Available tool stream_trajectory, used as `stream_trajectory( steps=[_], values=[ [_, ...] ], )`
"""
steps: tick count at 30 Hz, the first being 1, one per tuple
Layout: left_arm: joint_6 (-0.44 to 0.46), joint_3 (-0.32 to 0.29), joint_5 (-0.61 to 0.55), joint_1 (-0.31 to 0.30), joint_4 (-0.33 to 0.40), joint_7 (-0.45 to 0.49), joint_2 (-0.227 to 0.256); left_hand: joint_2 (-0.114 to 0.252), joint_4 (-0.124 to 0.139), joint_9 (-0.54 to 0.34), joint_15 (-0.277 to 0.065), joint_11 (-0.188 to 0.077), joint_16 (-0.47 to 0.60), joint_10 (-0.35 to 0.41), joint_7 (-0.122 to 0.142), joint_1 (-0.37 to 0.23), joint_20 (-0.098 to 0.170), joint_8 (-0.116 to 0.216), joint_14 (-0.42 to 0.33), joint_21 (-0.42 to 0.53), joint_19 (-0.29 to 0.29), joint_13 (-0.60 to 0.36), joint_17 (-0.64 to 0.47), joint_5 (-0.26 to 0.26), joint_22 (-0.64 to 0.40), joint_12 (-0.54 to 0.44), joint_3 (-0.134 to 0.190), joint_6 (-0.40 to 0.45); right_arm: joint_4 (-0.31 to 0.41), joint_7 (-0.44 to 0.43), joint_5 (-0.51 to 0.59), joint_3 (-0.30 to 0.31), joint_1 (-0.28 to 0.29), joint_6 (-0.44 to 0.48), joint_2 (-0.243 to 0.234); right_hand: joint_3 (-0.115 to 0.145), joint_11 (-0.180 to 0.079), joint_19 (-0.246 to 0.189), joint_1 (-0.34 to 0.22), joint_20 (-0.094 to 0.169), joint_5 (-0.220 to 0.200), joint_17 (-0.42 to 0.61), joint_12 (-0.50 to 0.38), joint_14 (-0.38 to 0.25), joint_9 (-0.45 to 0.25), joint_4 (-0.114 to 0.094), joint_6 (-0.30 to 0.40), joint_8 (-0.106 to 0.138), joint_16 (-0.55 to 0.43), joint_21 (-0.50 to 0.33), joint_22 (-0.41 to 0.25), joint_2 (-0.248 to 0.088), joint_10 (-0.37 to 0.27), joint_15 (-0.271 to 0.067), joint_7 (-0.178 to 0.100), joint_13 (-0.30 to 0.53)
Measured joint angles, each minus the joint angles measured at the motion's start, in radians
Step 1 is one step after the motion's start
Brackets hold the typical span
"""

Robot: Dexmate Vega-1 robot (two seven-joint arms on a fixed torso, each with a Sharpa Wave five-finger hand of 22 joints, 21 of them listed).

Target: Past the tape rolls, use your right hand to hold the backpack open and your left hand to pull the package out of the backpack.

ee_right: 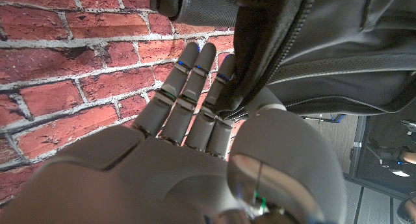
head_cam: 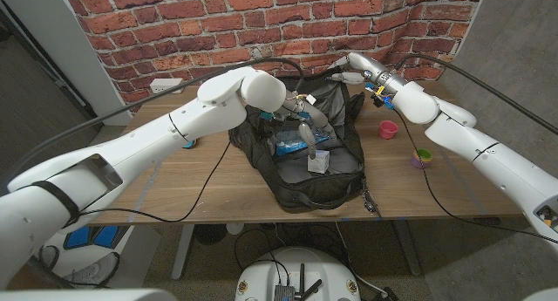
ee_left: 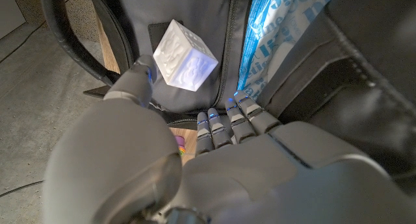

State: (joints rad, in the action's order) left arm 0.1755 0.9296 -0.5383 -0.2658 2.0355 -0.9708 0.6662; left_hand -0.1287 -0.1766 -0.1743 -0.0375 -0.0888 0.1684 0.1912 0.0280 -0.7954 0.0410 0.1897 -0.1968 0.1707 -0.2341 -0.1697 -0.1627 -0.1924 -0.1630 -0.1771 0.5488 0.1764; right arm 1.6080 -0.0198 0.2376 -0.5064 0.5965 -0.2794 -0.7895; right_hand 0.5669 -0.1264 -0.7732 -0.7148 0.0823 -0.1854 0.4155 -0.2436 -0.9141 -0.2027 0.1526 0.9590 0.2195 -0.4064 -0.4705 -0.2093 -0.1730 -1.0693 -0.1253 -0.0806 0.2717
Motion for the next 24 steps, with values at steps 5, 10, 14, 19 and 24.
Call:
stream_trajectory(
  steps=[5, 10, 14, 19, 24],
  values=[
    [0.003, 0.009, -0.012, -0.007, -0.013, 0.0, -0.012, 0.0, 0.0, 0.0, -0.003, 0.005, 0.0, 0.005, -0.005, 0.0, 0.0, 0.0, -0.003, 0.0, 0.0, 0.0, 0.0, 0.0, 0.0, 0.0, -0.005, -0.005, 0.002, -0.001, -0.002, 0.002, 0.001, 0.001, -0.002, 0.0, 0.0, 0.004, 0.0, -0.004, 0.0, 0.0, 0.0, -0.003, 0.0, 0.0, 0.0, 0.0, 0.0, 0.0, 0.0, 0.0, 0.0, -0.003, 0.0, 0.005],
    [0.005, 0.012, -0.018, -0.012, -0.018, 0.002, -0.017, -0.004, 0.003, 0.0, 0.0, 0.005, 0.009, 0.005, -0.011, -0.004, 0.0, 0.004, -0.021, 0.0, 0.0, 0.0, 0.0, 0.004, 0.0, -0.005, -0.008, 0.0, 0.003, -0.002, -0.003, 0.003, 0.003, 0.001, -0.004, 0.0, 0.0, 0.004, 0.0, -0.004, 0.0, 0.004, 0.0, -0.003, 0.0, 0.0, -0.002, 0.004, 0.0, 0.0, 0.0, 0.0, 0.0, -0.003, -0.002, 0.005],
    [0.005, 0.016, -0.022, -0.019, -0.028, 0.008, -0.023, -0.003, 0.003, 0.0, 0.0, 0.011, 0.009, 0.014, -0.016, -0.013, 0.0, 0.007, -0.032, 0.0, 0.0, 0.0, 0.0, 0.004, 0.0, -0.005, -0.017, 0.005, 0.004, -0.002, -0.005, 0.005, 0.006, 0.0, -0.006, 0.0, 0.0, 0.007, 0.0, 0.0, 0.0, 0.004, 0.0, -0.003, 0.0, 0.0, -0.002, 0.004, 0.0, -0.008, 0.0, 0.0, 0.0, -0.003, -0.002, 0.005],
    [0.004, 0.018, -0.026, -0.022, -0.032, 0.016, -0.025, -0.003, 0.001, 0.0, -0.002, 0.012, 0.009, 0.024, -0.021, -0.013, 0.0, 0.007, -0.041, 0.008, -0.008, 0.0, 0.0, 0.008, 0.0, -0.005, -0.024, 0.011, 0.007, -0.002, -0.006, 0.008, 0.01, 0.0, -0.009, 0.0, 0.0, 0.007, 0.0, 0.0, -0.004, 0.004, 0.0, -0.003, 0.0, 0.0, -0.001, 0.004, 0.0, -0.008, 0.0, 0.0, 0.0, -0.003, -0.001, 0.005],
    [0.002, 0.018, -0.032, -0.022, -0.032, 0.023, -0.025, -0.008, 0.003, 0.0, -0.002, 0.009, 0.009, 0.044, -0.031, -0.018, 0.0, 0.015, -0.062, 0.008, -0.019, 0.0, 0.0, 0.008, 0.0, -0.012, -0.03, 0.025, 0.011, -0.003, -0.008, 0.011, 0.014, -0.001, -0.012, 0.0, 0.0, 0.007, 0.0, 0.0, -0.004, 0.004, 0.0, -0.003, 0.001, 0.0, 0.002, 0.004, 0.004, -0.008, 0.0, 0.0, 0.0, -0.003, 0.002, 0.005]
  ],
)
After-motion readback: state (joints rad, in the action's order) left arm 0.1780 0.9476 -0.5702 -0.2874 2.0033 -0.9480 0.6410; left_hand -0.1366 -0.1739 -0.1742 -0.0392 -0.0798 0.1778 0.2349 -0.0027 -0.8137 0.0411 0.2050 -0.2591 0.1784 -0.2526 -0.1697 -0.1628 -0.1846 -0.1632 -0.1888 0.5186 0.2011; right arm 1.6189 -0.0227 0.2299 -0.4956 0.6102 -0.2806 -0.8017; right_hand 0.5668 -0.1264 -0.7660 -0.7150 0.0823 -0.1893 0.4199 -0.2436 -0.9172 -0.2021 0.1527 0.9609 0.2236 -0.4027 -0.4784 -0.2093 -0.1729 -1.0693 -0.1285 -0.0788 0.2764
